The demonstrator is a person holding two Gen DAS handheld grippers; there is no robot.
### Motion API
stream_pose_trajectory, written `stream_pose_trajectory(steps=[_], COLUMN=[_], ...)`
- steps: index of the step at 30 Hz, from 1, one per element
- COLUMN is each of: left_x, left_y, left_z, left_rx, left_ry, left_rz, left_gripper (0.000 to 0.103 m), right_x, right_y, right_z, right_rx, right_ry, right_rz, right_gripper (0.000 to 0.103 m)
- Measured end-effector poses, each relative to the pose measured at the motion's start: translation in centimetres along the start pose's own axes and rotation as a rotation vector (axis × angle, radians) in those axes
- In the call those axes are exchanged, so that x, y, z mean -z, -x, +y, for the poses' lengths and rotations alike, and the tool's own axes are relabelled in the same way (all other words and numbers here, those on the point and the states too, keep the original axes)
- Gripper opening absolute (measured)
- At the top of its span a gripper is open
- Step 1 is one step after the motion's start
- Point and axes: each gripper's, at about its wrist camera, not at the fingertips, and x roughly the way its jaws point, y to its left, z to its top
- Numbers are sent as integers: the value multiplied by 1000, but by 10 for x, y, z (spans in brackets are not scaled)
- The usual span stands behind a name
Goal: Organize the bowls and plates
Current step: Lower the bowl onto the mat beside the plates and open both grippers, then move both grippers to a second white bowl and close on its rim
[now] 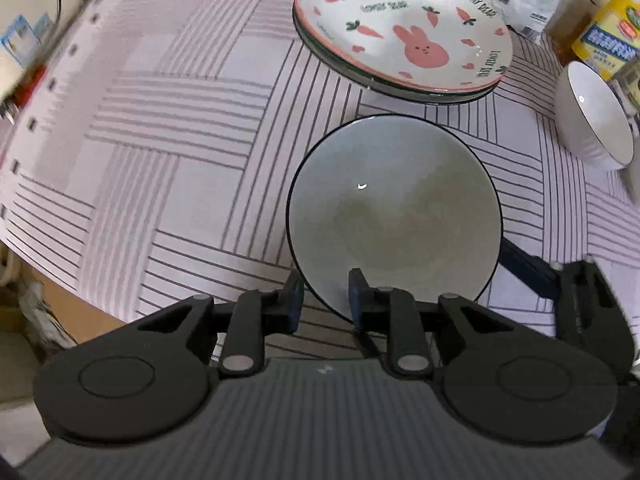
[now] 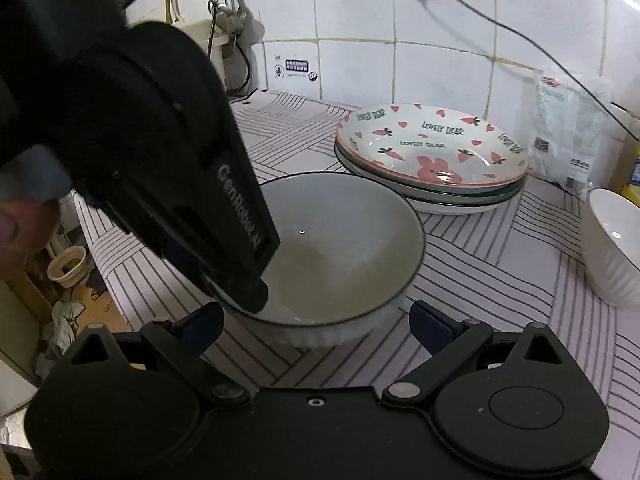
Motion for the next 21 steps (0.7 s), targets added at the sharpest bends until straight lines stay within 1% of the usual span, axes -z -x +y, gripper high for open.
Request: stream_pose_trajectory(steps=[1, 2, 4, 5, 6, 7, 9, 10, 12, 14, 15, 16, 17, 21], left_x=[2, 5, 8, 8, 9, 9, 11, 12, 15, 17, 18, 19, 19, 13], left_y=[2, 5, 14, 18, 24, 30, 41, 46, 57, 66, 71, 74, 76, 80], left_z=[-1, -1, 2, 3, 2, 2, -2, -4, -8, -15, -19, -22, -26, -45], left_rx=[-11, -26, -25, -20, -24, -35, -48, -44, -20, 7, 25, 44, 57, 104], left_ry=[-11, -11, -1, 3, 2, -3, -12, -9, 2, 8, 13, 17, 20, -1], left_rz=[-6, -16, -26, -34, -49, -61, -80, -87, -97, -118, -138, -151, -155, -166], left_gripper=[29, 30, 33, 35, 41, 42, 43, 46, 47, 47, 47, 47, 47, 47], right_x=[1, 2, 2, 3, 3, 3, 2, 1, 0, 0, 0, 0, 1, 11], right_y=[7, 12, 26, 34, 40, 47, 62, 71, 86, 101, 105, 110, 116, 136], right_z=[-1, -4, -11, -17, -22, -26, -36, -41, -49, -59, -66, -74, -84, -119], right_rx=[-1, -7, -35, -50, -57, -60, -50, -40, -12, 22, 47, 79, 97, 132], right_ry=[-16, -35, -90, -127, -152, -175, -205, -212, -220, -233, -254, -298, -358, -526], right_rz=[-8, -12, -17, -25, -30, -38, -59, -74, -102, -122, -123, -111, -117, -190], right_gripper=[101, 101, 99, 99, 99, 98, 98, 98, 97, 93, 83, 77, 70, 71])
